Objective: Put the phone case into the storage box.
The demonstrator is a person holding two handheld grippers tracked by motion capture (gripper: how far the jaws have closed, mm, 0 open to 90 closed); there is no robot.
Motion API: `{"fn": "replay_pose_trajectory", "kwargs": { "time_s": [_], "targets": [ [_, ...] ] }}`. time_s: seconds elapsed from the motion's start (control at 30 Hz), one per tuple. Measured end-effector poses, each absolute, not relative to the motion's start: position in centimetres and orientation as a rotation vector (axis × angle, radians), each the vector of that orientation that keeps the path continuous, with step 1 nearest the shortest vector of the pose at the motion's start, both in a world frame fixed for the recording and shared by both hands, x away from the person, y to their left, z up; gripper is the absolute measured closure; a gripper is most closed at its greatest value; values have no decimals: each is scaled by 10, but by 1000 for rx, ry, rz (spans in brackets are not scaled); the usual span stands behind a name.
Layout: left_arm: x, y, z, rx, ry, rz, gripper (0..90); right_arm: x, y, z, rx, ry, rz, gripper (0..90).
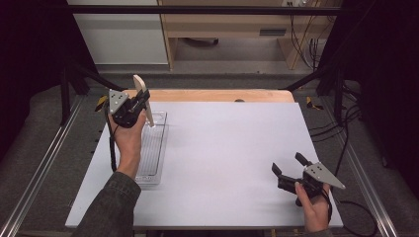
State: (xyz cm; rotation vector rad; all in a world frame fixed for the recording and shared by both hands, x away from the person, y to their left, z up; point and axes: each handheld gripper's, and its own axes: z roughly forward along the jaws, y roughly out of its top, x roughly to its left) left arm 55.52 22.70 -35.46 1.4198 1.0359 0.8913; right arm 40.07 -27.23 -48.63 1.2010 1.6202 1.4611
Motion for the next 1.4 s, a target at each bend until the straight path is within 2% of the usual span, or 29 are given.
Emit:
{"fn": "replay_pose_trajectory", "kwargs": {
  "time_s": [1.4],
  "targets": [
    [556,230,-373,1448,1063,863,819,401,-273,-487,1197,1612,1456,57]
  ]
}}
